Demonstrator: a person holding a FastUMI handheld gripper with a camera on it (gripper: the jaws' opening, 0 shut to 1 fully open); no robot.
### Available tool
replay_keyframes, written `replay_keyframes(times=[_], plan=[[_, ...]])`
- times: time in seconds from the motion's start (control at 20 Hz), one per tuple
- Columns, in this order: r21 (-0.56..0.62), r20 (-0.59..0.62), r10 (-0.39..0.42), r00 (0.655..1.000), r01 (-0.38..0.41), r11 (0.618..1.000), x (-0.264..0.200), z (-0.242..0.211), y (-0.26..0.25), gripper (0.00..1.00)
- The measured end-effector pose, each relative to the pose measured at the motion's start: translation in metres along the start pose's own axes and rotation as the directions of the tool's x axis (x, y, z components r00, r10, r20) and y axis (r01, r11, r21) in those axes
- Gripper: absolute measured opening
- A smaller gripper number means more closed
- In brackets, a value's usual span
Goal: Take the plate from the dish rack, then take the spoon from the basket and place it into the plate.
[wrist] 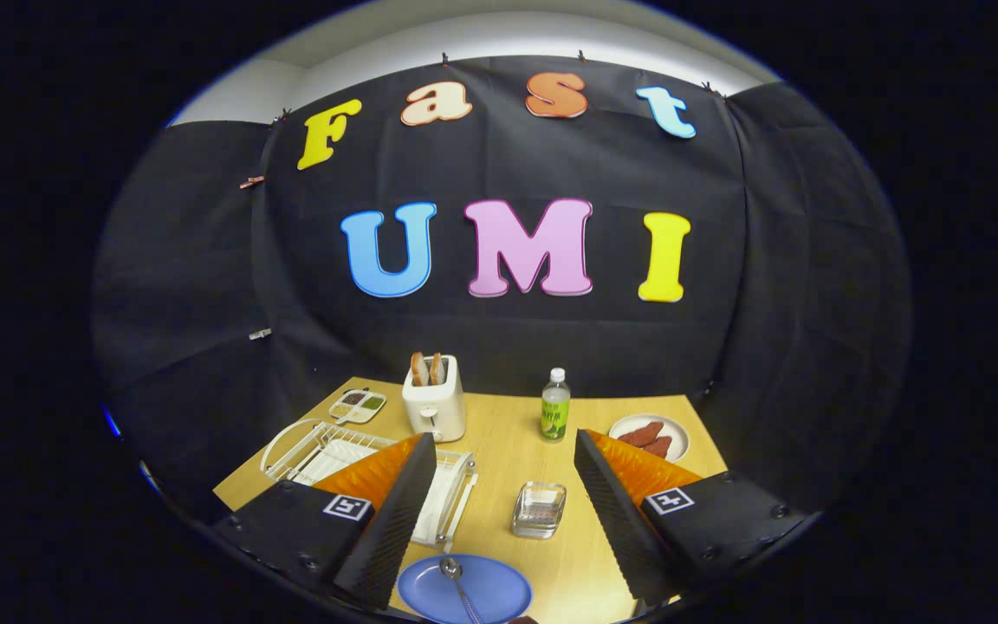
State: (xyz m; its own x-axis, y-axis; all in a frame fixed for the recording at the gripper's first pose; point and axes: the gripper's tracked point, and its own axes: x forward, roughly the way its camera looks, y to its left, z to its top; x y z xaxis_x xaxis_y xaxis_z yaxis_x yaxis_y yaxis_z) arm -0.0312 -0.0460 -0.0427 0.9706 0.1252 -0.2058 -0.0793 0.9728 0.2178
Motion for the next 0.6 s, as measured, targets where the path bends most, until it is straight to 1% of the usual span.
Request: replay_keyframes(times=[0.15,0.25,0.6], plan=[[-0.02,0.066,-0.011,0.998,0.013,1.0,-0.006,0.025,-0.002,0.98],[-0.018,0.086,-0.008,0.996,0.01,1.0,-0.009,0.032,-0.001,0.98],[-0.033,0.084,-0.004,0.996,0.006,0.999,-0.009,0.029,0.001,0.98]])
